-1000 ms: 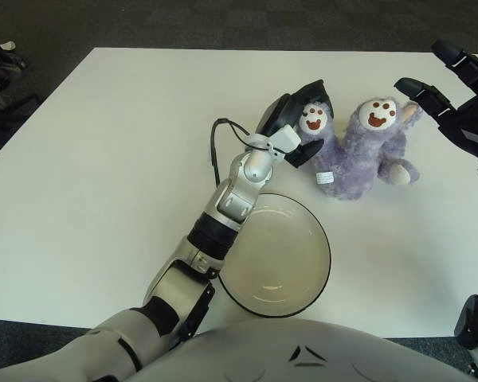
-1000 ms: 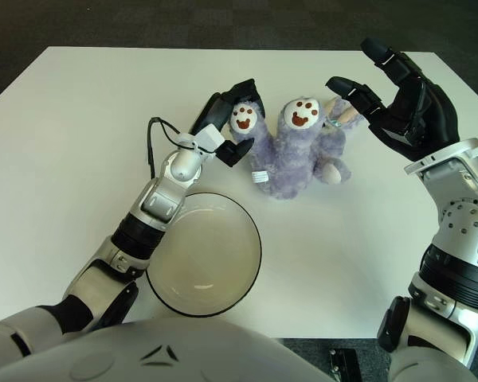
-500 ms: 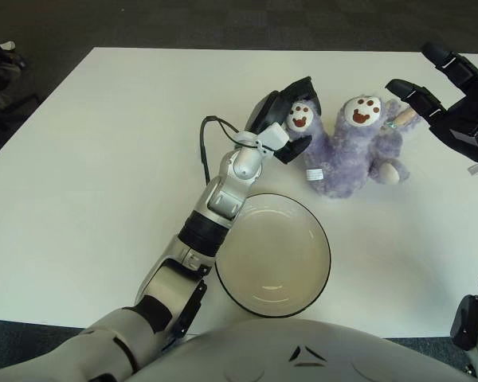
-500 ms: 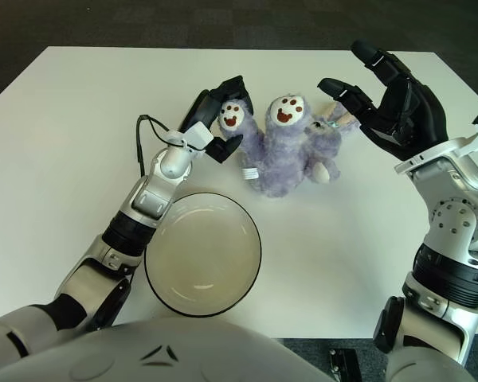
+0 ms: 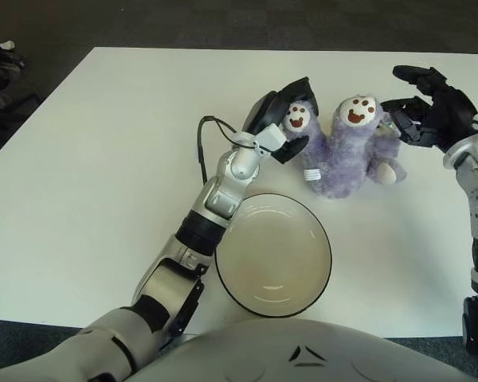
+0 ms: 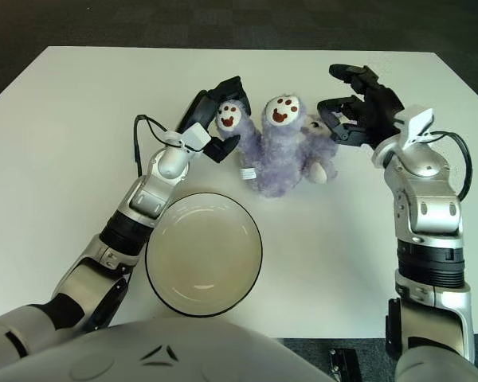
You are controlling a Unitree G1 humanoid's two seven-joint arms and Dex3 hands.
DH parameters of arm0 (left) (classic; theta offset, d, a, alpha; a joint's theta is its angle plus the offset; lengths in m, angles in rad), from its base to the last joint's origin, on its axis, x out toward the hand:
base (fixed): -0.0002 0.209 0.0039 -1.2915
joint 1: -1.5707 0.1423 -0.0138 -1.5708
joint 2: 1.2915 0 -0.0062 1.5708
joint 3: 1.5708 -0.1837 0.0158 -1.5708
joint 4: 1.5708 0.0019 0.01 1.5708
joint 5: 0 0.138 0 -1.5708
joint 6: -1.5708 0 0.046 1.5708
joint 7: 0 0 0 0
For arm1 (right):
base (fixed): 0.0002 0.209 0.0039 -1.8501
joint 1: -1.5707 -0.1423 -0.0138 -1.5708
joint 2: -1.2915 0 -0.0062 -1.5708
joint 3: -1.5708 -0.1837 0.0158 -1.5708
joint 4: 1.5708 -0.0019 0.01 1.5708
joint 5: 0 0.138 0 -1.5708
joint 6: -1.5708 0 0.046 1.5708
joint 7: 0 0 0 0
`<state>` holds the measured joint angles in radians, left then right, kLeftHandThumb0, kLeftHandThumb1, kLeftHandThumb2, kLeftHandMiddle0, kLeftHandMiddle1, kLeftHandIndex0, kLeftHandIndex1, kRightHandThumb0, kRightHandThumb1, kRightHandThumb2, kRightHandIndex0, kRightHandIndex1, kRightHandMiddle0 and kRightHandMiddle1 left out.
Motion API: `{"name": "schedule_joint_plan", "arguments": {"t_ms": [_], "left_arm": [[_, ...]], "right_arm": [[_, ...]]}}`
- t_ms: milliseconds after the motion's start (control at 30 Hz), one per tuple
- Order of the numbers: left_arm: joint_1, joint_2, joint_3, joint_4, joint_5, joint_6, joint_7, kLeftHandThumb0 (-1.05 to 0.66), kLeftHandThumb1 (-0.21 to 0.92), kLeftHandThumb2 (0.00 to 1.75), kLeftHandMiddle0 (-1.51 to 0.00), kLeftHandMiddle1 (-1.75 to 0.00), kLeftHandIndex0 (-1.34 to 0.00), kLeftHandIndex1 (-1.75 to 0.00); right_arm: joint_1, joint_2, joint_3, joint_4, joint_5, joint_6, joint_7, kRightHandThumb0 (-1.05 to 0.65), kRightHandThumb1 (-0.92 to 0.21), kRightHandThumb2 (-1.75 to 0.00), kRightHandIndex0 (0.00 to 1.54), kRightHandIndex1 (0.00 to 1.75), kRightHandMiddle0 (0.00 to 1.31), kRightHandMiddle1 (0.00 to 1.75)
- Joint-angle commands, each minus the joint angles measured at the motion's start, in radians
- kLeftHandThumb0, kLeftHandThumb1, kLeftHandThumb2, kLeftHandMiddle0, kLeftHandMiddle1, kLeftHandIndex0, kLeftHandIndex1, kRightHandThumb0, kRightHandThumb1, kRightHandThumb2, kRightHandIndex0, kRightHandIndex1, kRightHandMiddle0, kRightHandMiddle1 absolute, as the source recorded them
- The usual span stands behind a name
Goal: Put the doll into the plate.
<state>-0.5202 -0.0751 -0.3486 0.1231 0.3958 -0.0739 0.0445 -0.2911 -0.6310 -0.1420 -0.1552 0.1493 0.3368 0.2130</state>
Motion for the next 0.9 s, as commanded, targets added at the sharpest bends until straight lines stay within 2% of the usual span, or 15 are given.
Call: {"name": "schedule_joint_plan", "arguments": {"t_ms": [0,133,267,367,633,867], "left_arm": [[-0.009,0.033,0.041,0.015,-0.036,-0.050,-0.015,0.00,-0.06,1.75,-0.89,-1.74,-0.67,-1.75],[-0.012,0.041,0.043,0.016,-0.037,-0.041,-0.021,0.00,-0.06,1.75,-0.89,-1.75,-0.67,-1.75],[-0.018,0.048,0.044,0.021,-0.038,-0.038,-0.027,0.00,-0.06,1.75,-0.89,-1.75,-0.67,-1.75],[-0.021,0.052,0.045,0.025,-0.042,-0.044,-0.034,0.00,-0.06,1.75,-0.89,-1.75,-0.67,-1.75],[-0.028,0.054,0.056,0.031,-0.063,-0.045,-0.064,0.00,-0.06,1.75,-0.89,-1.75,-0.67,-1.75],[-0.034,0.054,0.063,0.032,-0.072,-0.039,-0.086,0.00,-0.06,1.75,-0.89,-1.75,-0.67,-1.75]], "right_arm": [[-0.045,-0.099,0.245,0.104,-0.407,-0.251,-0.072,-0.95,-0.51,-0.63,0.59,1.67,0.00,0.68],[-0.055,-0.082,0.247,0.123,-0.444,-0.267,-0.089,-0.94,-0.51,-0.60,0.77,1.73,0.00,0.68],[-0.054,-0.066,0.245,0.125,-0.487,-0.285,-0.103,-0.94,-0.52,-0.58,1.01,1.74,0.00,0.70],[-0.056,-0.056,0.239,0.140,-0.510,-0.307,-0.103,-0.94,-0.54,-0.58,1.11,1.74,0.00,0.70],[-0.057,-0.038,0.219,0.162,-0.523,-0.340,-0.087,-0.94,-0.55,-0.56,1.22,1.75,0.00,0.68],[-0.061,-0.039,0.218,0.174,-0.557,-0.344,-0.089,-0.95,-0.55,-0.55,1.24,1.75,0.00,0.67]]}}
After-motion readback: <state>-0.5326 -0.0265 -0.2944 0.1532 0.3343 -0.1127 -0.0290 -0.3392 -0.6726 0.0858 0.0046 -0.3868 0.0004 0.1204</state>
